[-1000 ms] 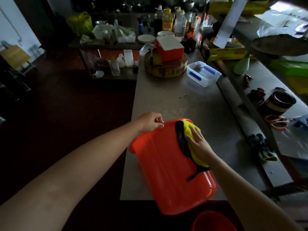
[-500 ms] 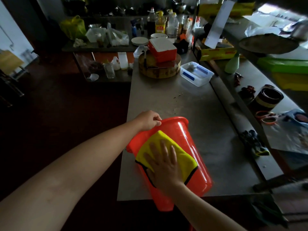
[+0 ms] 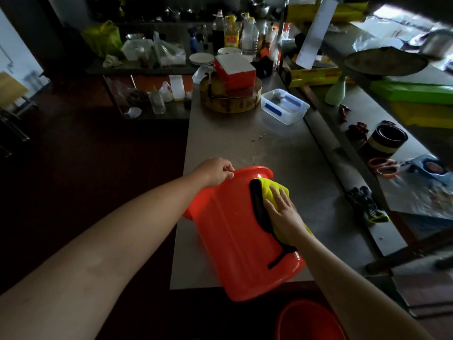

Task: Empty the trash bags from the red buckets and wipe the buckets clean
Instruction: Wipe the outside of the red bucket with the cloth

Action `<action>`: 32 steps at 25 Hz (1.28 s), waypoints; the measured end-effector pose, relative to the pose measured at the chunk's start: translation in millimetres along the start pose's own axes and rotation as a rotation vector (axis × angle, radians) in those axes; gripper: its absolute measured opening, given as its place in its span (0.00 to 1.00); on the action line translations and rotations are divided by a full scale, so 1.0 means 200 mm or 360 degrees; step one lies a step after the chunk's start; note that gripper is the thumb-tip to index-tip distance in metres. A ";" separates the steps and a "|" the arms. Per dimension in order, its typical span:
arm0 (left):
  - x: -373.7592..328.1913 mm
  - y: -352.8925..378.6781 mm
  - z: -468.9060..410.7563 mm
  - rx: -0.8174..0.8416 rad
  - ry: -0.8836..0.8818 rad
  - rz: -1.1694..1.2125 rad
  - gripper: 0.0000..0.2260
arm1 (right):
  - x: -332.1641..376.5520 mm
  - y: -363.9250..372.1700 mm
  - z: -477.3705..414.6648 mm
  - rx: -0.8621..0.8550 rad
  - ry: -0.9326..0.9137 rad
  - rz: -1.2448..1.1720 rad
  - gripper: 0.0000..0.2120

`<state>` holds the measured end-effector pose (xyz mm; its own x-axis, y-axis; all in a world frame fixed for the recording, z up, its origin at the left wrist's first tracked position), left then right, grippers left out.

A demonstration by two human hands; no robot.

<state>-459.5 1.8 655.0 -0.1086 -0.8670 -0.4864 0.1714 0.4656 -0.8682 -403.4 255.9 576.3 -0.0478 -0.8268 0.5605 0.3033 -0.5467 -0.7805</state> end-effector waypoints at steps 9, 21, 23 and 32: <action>0.03 0.01 0.01 -0.0028 0.0039 -0.0090 0.11 | 0.21 0.43 0.43 -0.0455 -0.0580 0.0850 0.29; 0.03 0.03 -0.02 -0.0028 0.0050 -0.0100 0.10 | -0.12 0.07 0.23 -0.0097 0.0028 0.0177 0.28; 0.02 0.04 -0.03 -0.0044 0.0038 -0.0104 0.08 | -0.14 0.05 0.20 -0.0027 0.0159 -0.0027 0.28; -0.01 0.07 -0.07 -0.0101 0.0086 -0.0178 0.09 | 0.07 0.47 0.61 -0.0506 -0.0516 0.0845 0.28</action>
<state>-470.2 11.4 642.7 -0.1763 -0.9041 -0.3892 0.0932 0.3783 -0.9210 -260.2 209.7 545.0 0.3315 -0.9385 0.0966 -0.0888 -0.1330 -0.9871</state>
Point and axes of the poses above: each hand's wrist, its own z-axis away from the middle knuckle, its own y-axis out of the palm, x = y × z, the point moved 2 cm from there along -z, towards the middle knuckle, and after that the axes turned 6 degrees about y, right-handed, at the moved point
